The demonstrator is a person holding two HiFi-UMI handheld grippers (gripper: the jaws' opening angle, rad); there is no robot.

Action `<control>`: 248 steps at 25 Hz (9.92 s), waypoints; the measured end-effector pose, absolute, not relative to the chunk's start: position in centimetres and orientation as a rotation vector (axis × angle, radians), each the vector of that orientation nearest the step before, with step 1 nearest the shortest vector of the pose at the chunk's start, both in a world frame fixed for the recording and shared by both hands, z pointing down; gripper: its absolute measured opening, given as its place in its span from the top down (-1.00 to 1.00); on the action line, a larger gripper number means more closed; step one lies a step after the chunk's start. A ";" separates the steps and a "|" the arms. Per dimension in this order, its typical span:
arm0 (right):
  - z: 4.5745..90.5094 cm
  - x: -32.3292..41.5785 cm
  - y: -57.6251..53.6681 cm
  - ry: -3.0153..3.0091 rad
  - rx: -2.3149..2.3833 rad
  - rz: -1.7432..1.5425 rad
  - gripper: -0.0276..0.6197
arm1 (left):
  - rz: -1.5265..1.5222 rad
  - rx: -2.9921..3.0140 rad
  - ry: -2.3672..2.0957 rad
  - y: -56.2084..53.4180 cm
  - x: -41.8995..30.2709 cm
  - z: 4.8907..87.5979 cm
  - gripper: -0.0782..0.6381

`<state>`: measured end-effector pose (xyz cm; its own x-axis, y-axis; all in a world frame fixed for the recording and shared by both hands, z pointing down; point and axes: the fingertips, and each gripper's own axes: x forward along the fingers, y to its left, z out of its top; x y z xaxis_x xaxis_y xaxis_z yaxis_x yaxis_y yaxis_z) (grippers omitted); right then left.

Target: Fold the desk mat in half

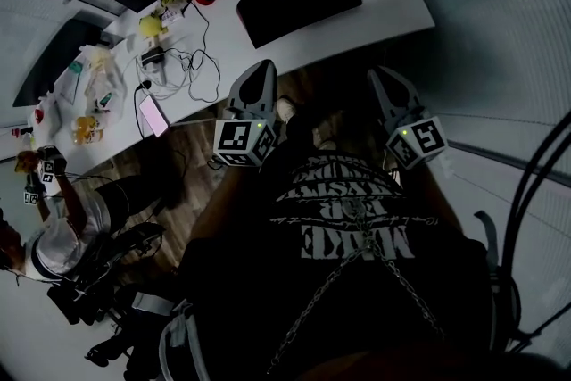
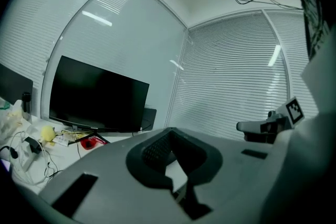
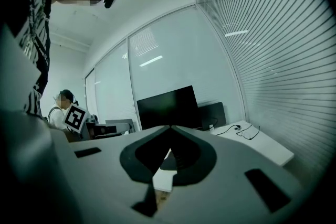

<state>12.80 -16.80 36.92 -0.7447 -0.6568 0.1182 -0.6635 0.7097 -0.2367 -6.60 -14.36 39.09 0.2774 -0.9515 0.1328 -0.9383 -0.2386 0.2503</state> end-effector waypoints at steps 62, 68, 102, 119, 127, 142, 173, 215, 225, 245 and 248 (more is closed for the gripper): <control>70.7 9.3 -52.1 -2.091 0.224 1.112 0.38 | 0.436 1.998 -1.401 -50.1 -4.6 63.2 0.78; 64.5 6.4 -51.3 -2.388 0.118 0.258 0.63 | 0.571 2.162 -1.355 -49.8 -4.8 58.6 0.44; 61.0 5.7 -47.8 -2.450 -0.275 -0.164 0.46 | 1.264 2.721 -0.548 -45.1 -2.0 57.9 0.72; 67.4 -3.7 -54.2 -1.980 -0.569 -0.824 0.77 | 1.050 2.551 -1.115 -35.5 -12.9 45.4 0.72; 56.2 -5.3 -52.6 -2.220 -0.150 -0.615 0.86 | 0.910 2.502 -1.541 -32.8 -19.0 39.3 0.72; 42.2 3.2 -48.4 -2.083 0.233 -0.567 0.87 | 0.898 2.738 -1.423 -33.5 -23.1 39.6 0.72; 64.7 2.9 -48.6 -1.945 0.091 0.017 0.87 | 0.695 1.957 -1.313 -33.6 -23.8 64.8 0.72; 52.7 -1.2 -54.7 -2.482 0.715 -0.244 0.30 | 0.475 1.927 -1.944 -38.2 -28.3 54.7 0.61; 45.9 -3.8 -42.0 -2.847 0.561 0.219 0.90 | 0.093 2.154 -1.875 -36.0 -18.7 46.1 0.76; 44.1 -5.1 -37.7 -2.819 0.786 0.099 0.91 | 0.097 2.256 -1.756 -31.0 -21.3 45.9 0.76; 43.8 -5.4 -37.3 -2.819 0.797 0.106 0.91 | 0.086 2.268 -1.746 -30.9 -21.6 45.6 0.76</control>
